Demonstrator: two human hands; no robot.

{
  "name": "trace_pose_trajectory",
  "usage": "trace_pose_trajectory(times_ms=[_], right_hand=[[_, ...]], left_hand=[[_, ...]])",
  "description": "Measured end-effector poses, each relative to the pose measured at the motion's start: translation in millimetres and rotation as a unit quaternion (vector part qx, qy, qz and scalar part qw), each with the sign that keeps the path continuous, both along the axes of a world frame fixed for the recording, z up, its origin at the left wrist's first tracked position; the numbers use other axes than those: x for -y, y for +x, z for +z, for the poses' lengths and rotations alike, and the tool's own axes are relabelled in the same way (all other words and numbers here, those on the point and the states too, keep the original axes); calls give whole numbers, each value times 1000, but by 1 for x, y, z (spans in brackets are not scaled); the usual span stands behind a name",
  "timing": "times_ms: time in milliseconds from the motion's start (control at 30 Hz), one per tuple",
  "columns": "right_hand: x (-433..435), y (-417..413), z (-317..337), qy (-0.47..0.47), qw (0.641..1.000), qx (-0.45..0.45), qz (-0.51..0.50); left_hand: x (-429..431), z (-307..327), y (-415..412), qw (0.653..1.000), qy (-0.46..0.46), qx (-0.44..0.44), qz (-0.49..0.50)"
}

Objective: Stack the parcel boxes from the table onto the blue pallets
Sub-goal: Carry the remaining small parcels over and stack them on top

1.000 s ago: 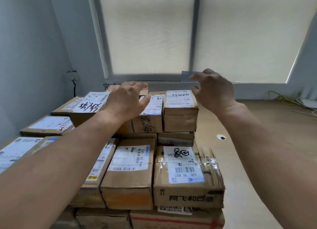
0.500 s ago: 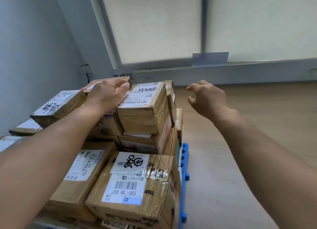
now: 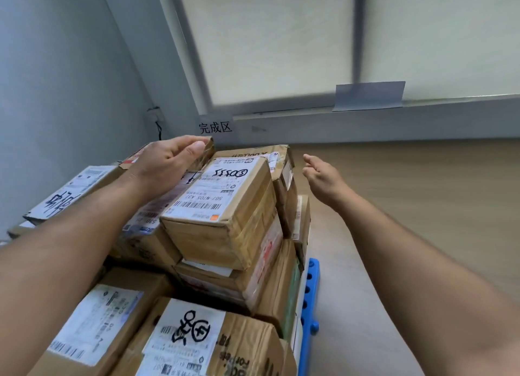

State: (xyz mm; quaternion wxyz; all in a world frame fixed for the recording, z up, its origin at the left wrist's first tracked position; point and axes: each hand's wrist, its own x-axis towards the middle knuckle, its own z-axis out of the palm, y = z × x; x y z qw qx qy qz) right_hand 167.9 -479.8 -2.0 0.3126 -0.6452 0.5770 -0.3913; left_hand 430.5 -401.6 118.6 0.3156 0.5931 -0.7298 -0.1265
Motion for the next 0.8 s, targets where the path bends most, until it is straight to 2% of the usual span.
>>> trace_pose_trajectory(times_ms=[167,267,533,700,800], right_hand=[[22,7,-11,61,990,118,46],[27,11,-11,66,984,149,72],[27,11,-14,48,990,117,65],[19,5,-22,53,988,145,13],[15,0,-38,83,994,66,5]], left_hand=[[15,-7,-8,999,23,32,-17],[18,-7,-8,998,48,45,-15],[24,-10,-6,993,104,52,-6],[25,-10,-2,990,131,39,35],[23,-11,-8,994,108,13,19]])
